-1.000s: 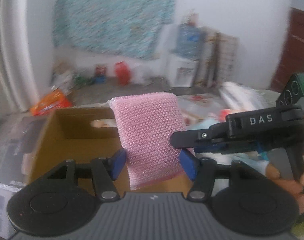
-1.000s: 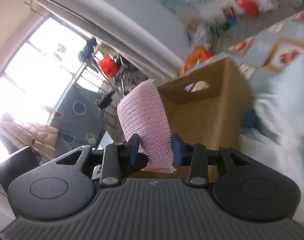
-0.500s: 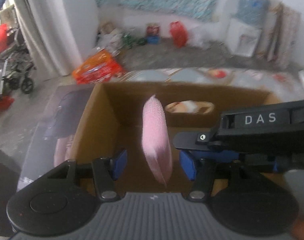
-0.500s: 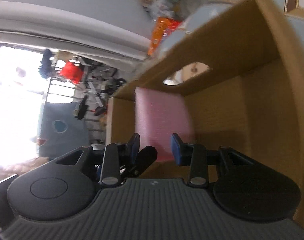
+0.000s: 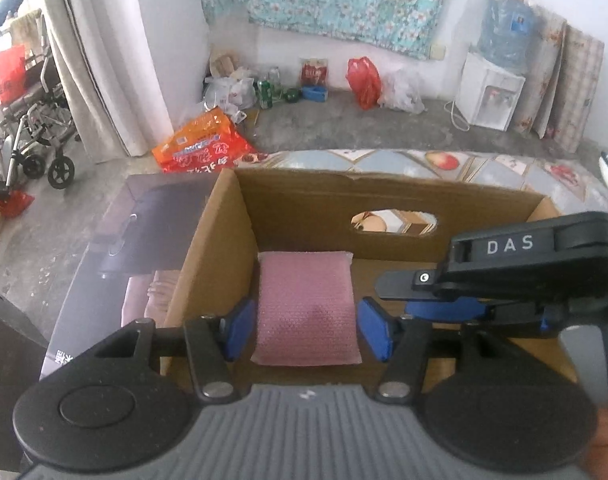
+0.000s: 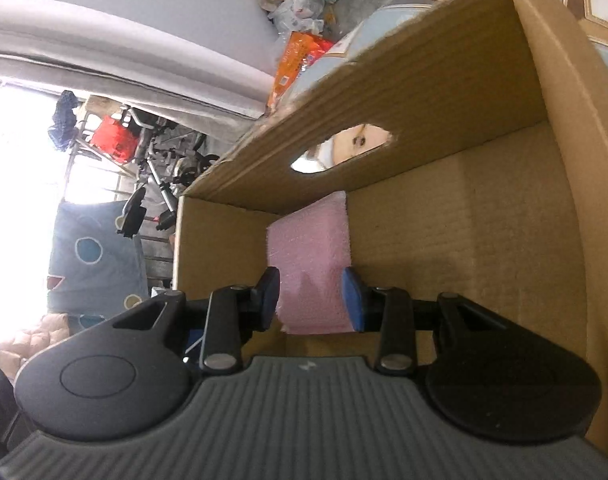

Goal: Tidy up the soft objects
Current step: 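Open the right tool to release the pink cloth in the box, then move the right tool to the blue-and-white wipes packet and grasp it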

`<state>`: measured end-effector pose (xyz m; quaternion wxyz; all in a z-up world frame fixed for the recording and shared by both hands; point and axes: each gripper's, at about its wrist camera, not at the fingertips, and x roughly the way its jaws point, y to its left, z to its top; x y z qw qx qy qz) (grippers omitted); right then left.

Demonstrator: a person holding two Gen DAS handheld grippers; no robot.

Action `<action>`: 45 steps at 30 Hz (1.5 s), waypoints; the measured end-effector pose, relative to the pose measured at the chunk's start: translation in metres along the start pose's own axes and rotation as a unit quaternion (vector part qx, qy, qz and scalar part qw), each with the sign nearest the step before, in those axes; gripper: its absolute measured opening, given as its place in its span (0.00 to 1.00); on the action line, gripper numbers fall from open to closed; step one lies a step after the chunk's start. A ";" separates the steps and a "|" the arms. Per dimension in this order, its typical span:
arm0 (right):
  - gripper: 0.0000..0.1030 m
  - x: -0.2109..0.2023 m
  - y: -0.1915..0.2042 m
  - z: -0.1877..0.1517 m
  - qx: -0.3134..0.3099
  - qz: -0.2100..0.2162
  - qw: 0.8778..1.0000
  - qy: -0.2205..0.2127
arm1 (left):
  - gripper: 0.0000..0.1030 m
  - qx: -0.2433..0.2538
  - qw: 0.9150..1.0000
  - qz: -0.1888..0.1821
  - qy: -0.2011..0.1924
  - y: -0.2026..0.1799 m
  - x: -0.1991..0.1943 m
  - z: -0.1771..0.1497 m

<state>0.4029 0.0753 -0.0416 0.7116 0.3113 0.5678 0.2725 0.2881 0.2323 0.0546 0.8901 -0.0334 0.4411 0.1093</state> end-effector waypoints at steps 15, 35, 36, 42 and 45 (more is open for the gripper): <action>0.52 -0.196 -0.017 -0.083 -0.082 0.136 0.985 -0.065 | 0.79 0.078 0.982 -0.132 -0.111 -0.075 -0.156 -0.074; 0.61 -0.478 -0.243 -0.152 -0.021 0.029 0.940 -0.340 | 0.86 0.231 0.919 -0.294 -0.125 -0.365 -0.151 -0.140; 0.56 -0.478 -0.255 -0.144 -0.006 0.027 0.940 -0.339 | 0.85 0.237 0.919 -0.291 -0.124 -0.378 -0.144 -0.138; 0.38 -0.447 -0.311 -0.095 0.045 0.018 0.947 -0.317 | 0.67 0.273 0.922 -0.259 -0.097 -0.444 -0.092 -0.121; 0.33 -0.437 -0.330 -0.076 0.073 0.018 0.945 -0.318 | 0.63 0.284 0.925 -0.241 -0.076 -0.464 -0.069 -0.113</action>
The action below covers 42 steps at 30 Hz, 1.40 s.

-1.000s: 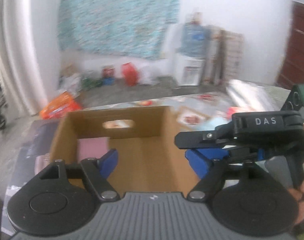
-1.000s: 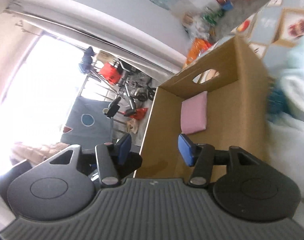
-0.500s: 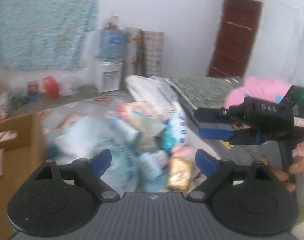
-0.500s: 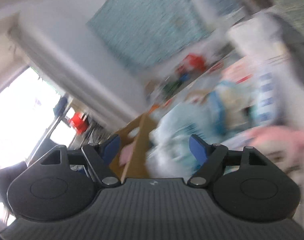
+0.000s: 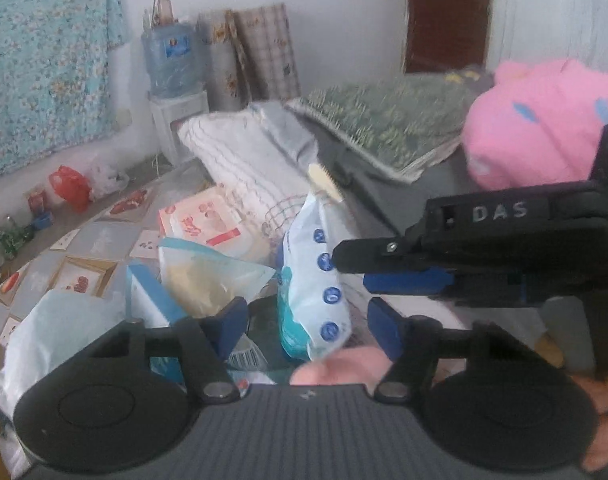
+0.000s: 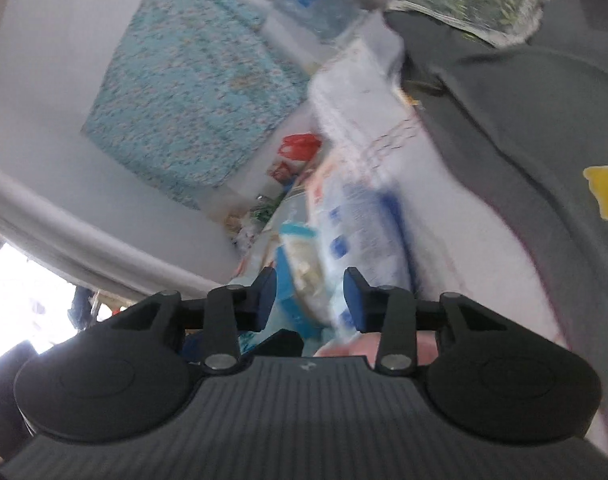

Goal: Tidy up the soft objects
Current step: 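Move the right tool to the blue-and-white wipes packet and grasp it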

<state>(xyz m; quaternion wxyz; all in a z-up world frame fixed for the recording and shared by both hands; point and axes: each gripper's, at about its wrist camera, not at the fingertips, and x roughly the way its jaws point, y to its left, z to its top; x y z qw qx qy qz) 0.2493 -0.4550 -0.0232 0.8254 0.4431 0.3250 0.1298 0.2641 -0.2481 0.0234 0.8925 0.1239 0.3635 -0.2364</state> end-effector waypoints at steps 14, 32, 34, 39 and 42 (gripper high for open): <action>0.33 0.030 -0.052 0.021 0.071 0.027 0.997 -0.001 | 0.34 -0.024 0.997 -0.014 0.068 0.009 0.061 0.020; 0.34 0.031 -0.040 0.011 0.103 0.097 0.989 0.037 | 0.28 -0.077 0.996 -0.045 -0.015 0.030 -0.025 0.021; 0.34 0.025 -0.023 0.006 0.093 0.120 0.987 0.045 | 0.28 -0.083 0.995 -0.042 -0.032 0.036 -0.054 0.014; 0.37 0.009 0.032 -0.024 0.044 0.161 0.983 0.079 | 0.28 -0.081 0.994 -0.011 -0.072 0.051 -0.132 -0.023; 0.38 0.007 0.063 -0.057 0.013 0.173 0.978 0.114 | 0.29 -0.086 0.993 0.012 -0.083 0.060 -0.170 -0.060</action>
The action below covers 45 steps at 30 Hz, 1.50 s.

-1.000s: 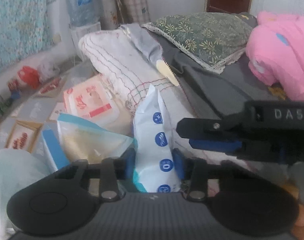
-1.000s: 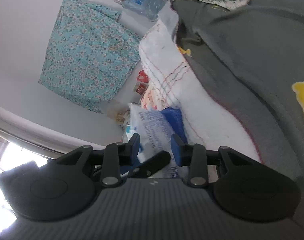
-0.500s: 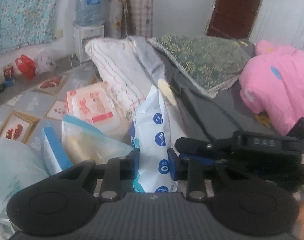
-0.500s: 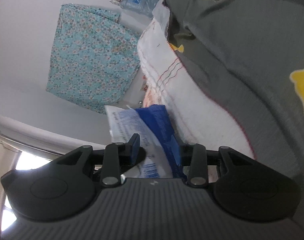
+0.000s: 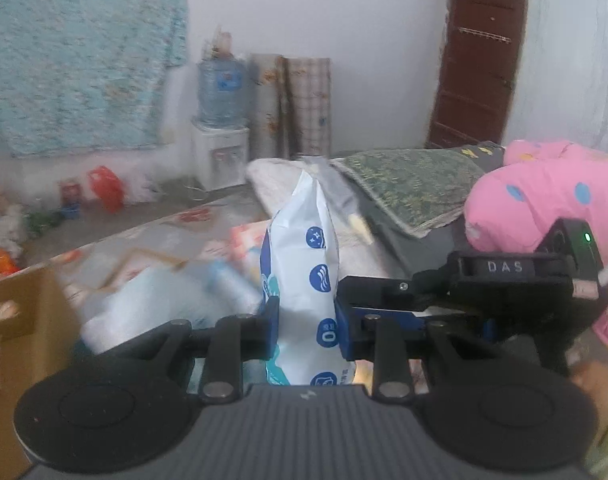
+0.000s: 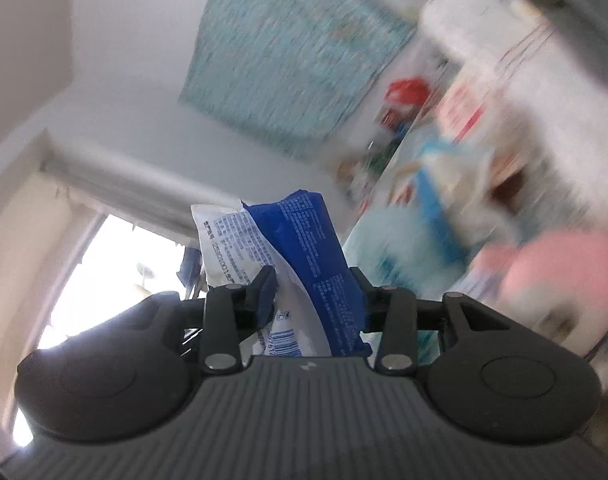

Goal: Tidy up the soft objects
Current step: 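Move the right tool to the blue-and-white wipes packet and grasp it, then lift the wipes packet with the right tool and carry it to the box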

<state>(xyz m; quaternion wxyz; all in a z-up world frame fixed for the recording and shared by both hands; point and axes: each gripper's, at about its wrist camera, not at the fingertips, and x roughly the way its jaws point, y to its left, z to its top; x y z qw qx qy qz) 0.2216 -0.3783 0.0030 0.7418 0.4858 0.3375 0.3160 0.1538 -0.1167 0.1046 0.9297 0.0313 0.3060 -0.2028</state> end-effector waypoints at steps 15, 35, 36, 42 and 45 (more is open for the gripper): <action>0.38 0.088 -0.038 -0.163 0.076 -0.100 0.981 0.149 | 0.24 -0.043 0.990 0.094 0.093 0.052 -0.014 -0.150; 0.50 0.035 -0.042 -0.177 0.011 -0.175 0.981 0.086 | 0.85 -0.014 0.997 0.002 0.082 0.043 -0.026 -0.185; 0.51 0.040 -0.041 -0.178 0.004 -0.179 0.980 0.092 | 0.85 -0.016 0.996 0.004 0.090 0.045 -0.020 -0.187; 0.51 0.065 -0.033 -0.177 -0.026 -0.202 0.972 0.116 | 0.84 -0.074 0.987 -0.041 0.135 0.062 0.004 -0.196; 0.50 0.070 -0.031 -0.178 -0.037 -0.203 0.971 0.120 | 0.82 -0.100 0.983 -0.063 0.142 0.068 0.012 -0.197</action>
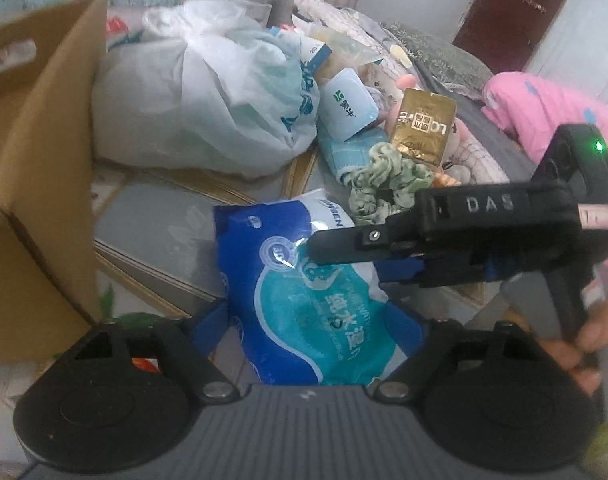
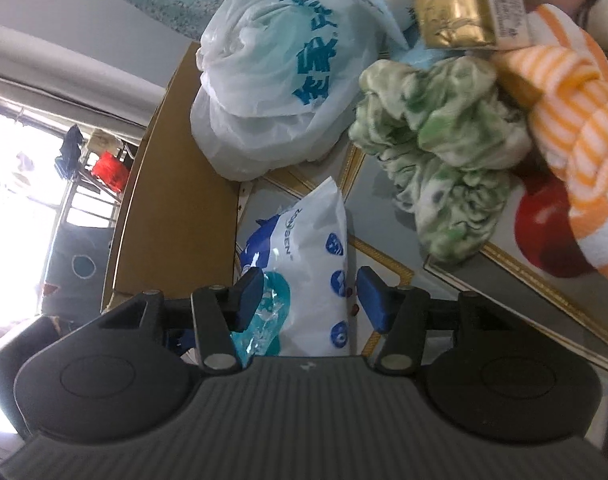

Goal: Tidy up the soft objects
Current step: 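Lift the wipes packet with the right tool and carry it to the box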

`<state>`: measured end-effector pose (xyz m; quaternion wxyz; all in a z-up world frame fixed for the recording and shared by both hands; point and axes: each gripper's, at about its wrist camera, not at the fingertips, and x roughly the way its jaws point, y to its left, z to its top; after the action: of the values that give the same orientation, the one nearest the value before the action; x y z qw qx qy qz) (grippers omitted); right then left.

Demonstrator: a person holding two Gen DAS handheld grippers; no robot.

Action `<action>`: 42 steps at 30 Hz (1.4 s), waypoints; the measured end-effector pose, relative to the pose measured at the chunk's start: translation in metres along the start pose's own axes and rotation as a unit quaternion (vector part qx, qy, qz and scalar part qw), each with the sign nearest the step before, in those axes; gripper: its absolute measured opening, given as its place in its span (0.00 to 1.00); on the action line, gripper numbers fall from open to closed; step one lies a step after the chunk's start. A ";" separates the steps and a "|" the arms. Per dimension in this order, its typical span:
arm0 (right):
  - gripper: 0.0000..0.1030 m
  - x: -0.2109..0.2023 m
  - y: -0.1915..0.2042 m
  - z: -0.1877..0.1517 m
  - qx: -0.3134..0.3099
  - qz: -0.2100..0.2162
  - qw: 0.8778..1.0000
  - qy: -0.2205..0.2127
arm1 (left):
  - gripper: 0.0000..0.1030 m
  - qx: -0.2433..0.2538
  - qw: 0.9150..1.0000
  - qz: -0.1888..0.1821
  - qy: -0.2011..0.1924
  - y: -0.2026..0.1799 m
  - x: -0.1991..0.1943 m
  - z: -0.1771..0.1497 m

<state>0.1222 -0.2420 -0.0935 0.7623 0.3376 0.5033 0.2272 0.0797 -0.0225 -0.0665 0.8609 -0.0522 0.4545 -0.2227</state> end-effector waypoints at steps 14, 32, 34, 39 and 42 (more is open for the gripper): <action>0.40 -0.024 0.009 -0.017 -0.021 -0.001 0.999 -0.043 | 0.76 0.051 0.999 0.007 -0.017 -0.037 -0.011 0.011; 0.40 -0.141 0.033 0.076 -0.028 0.003 0.984 -0.174 | 0.76 0.137 0.988 -0.010 -0.074 -0.116 -0.020 0.145; 0.40 -0.141 0.041 0.096 -0.031 0.006 0.984 -0.175 | 0.76 0.138 0.987 -0.001 -0.081 -0.113 -0.023 0.161; 0.41 -0.121 0.085 0.140 -0.061 0.022 0.984 -0.164 | 0.76 0.115 0.987 0.042 -0.102 -0.085 -0.051 0.194; 0.41 -0.095 0.121 0.160 -0.081 0.044 0.985 -0.143 | 0.76 0.096 0.986 0.077 -0.110 -0.053 -0.072 0.209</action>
<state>0.2318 -0.2720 0.0974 0.8407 0.3254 0.3534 0.2500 0.1947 -0.0626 0.1254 0.9213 0.0414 0.3359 -0.1916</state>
